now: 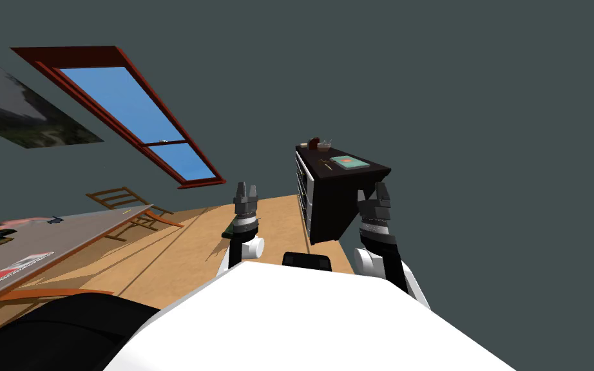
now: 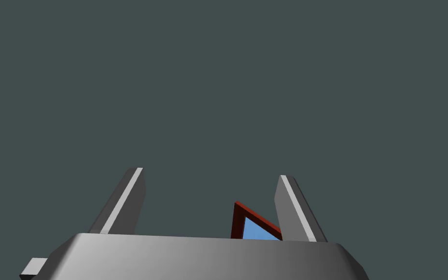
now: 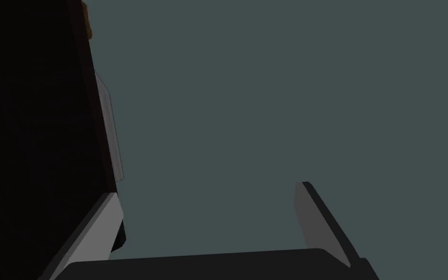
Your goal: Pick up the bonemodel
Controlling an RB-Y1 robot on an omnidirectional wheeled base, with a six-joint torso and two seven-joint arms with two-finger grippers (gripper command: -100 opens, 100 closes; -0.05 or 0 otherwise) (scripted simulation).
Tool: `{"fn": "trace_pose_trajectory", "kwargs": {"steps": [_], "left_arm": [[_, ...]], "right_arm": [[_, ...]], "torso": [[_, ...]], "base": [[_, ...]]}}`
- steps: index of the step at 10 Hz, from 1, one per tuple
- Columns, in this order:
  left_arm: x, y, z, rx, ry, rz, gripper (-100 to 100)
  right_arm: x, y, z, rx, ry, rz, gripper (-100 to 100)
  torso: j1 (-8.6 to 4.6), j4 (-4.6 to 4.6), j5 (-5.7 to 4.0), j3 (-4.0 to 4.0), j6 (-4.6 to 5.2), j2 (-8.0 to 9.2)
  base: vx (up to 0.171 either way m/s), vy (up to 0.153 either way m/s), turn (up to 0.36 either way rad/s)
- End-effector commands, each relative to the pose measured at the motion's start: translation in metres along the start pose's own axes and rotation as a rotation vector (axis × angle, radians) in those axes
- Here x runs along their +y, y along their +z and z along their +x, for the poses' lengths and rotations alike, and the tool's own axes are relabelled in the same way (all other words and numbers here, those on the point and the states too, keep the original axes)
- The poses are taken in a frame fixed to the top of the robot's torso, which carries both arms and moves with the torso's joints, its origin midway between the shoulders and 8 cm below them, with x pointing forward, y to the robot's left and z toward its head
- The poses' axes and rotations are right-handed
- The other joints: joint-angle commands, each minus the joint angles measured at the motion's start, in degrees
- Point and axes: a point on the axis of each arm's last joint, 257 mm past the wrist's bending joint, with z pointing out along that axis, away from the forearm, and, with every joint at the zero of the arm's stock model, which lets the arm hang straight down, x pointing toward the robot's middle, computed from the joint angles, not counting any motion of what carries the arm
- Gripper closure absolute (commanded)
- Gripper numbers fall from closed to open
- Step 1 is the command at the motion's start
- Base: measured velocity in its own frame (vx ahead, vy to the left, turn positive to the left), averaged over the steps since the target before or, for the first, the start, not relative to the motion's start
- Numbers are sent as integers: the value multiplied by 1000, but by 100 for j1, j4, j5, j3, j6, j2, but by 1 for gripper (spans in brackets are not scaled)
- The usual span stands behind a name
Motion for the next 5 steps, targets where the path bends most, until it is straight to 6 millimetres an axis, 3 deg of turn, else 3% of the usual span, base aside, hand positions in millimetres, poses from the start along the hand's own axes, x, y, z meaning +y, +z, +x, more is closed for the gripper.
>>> {"fn": "trace_pose_trajectory", "kwargs": {"steps": [1,5], "left_arm": [[0,0,0,0,0,0,0],[0,0,0,0,0,0,0]], "right_arm": [[-1,-2,3,39,-28,3,-100],[-6,-9,8,139,-110,8,-100]], "torso": [[0,0,0,0,0,0],[16,1,4,1,-1,2]], "base": [[-2,15,-72],[-3,44,-101]]}}
